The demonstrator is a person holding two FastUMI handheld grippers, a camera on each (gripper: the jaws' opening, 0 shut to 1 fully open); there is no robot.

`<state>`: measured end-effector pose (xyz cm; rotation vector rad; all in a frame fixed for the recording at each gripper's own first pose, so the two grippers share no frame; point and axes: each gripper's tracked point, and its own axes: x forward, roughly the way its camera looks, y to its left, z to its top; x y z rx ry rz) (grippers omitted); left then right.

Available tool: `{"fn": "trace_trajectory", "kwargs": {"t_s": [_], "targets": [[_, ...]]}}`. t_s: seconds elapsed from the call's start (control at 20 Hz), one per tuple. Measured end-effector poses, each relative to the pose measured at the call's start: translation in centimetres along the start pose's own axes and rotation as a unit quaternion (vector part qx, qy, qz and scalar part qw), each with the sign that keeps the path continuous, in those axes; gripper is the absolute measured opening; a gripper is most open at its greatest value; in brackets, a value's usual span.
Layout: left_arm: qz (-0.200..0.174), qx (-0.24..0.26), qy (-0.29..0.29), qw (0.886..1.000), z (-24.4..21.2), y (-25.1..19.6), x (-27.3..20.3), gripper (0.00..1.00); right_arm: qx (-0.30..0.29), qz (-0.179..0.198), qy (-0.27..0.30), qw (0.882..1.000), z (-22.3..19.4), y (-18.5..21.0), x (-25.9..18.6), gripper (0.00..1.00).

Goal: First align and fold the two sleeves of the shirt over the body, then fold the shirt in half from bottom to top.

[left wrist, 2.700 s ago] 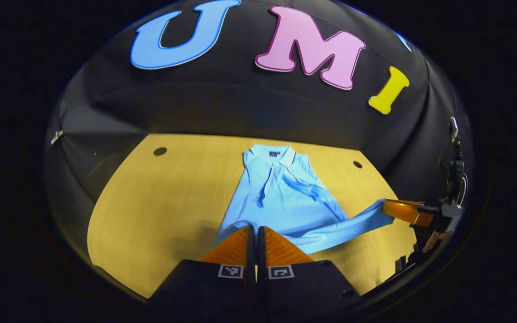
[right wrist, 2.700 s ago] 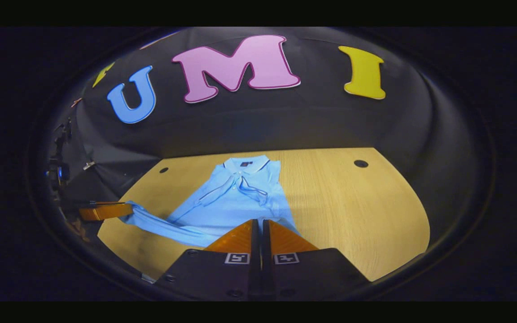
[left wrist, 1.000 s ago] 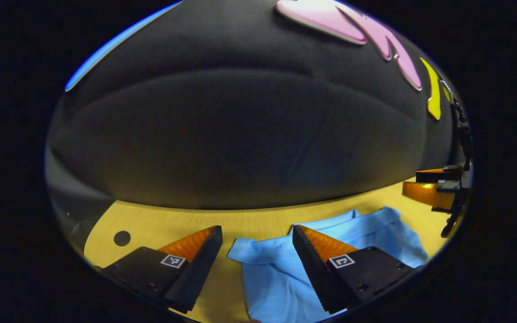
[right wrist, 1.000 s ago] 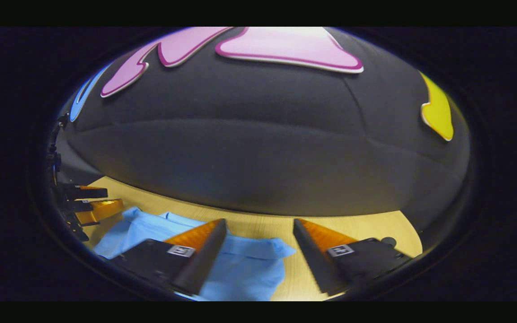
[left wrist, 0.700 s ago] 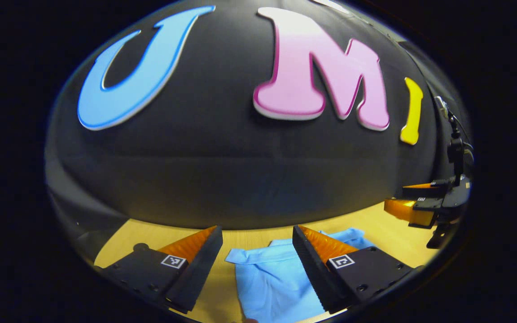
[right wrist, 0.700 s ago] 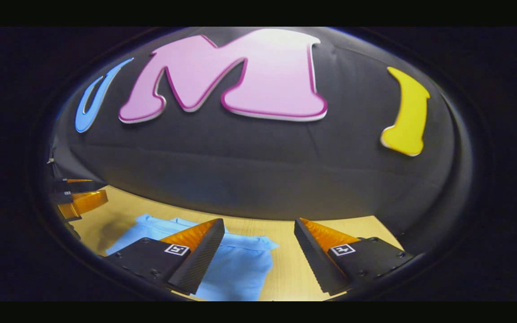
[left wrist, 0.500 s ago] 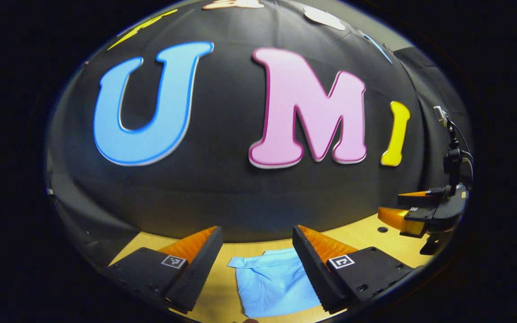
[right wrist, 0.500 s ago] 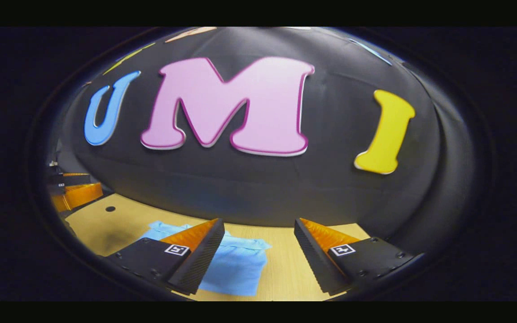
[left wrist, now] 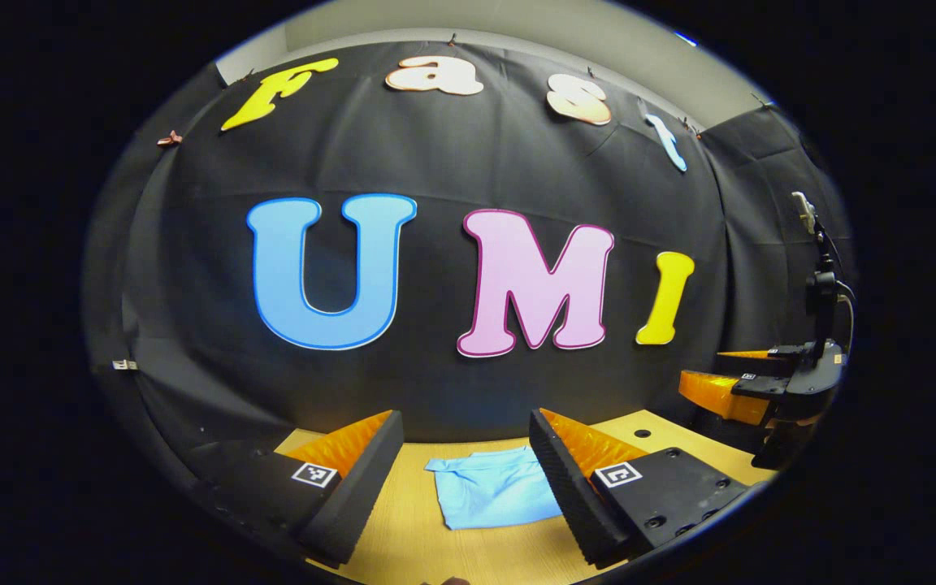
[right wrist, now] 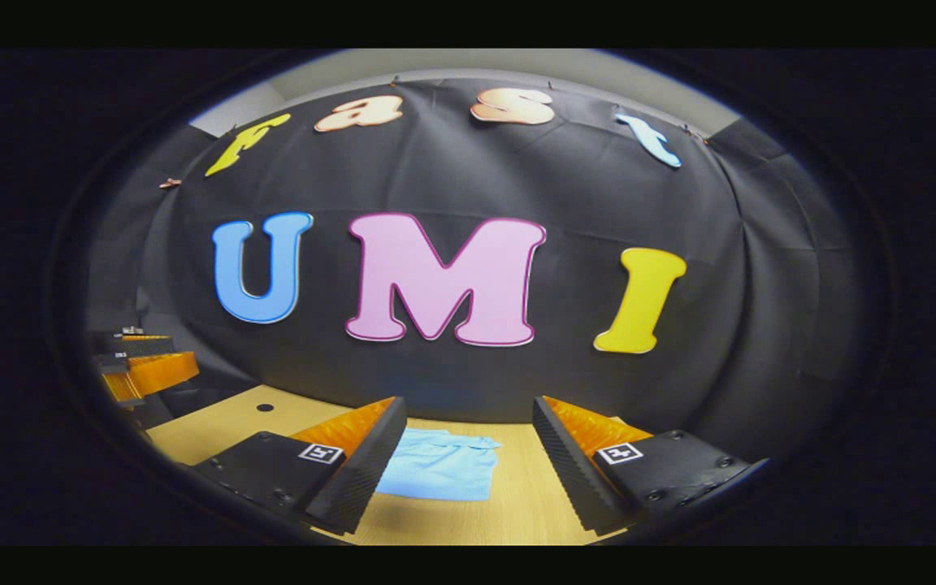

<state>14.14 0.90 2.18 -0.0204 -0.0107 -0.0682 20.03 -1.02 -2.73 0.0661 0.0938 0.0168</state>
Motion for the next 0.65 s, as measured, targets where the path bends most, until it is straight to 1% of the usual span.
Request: {"fn": "trace_trajectory", "kwargs": {"t_s": [0.15, 0.35, 0.5, 0.65], "targets": [[0.0, 0.002, -0.002, 1.0, 0.4, -0.6, -5.3, 0.99, -0.002, 0.0, -0.011, 1.0, 1.8, 0.7, -6.0, 0.97], [0.003, -0.011, 0.001, 1.0, 0.1, -1.4, -11.0, 0.99, 0.018, -0.001, -0.014, 1.0, 2.4, 1.6, -12.5, 0.97], [0.006, -0.026, 0.01, 1.0, -0.5, -1.7, -14.3, 0.99, 0.022, 0.007, -0.006, 1.0, 1.9, 2.8, -15.3, 0.97], [0.01, -0.024, 0.021, 0.999, -1.4, -1.6, -16.6, 1.0, 0.023, 0.008, -0.001, 1.0, 2.0, 3.4, -17.0, 0.97]]}}
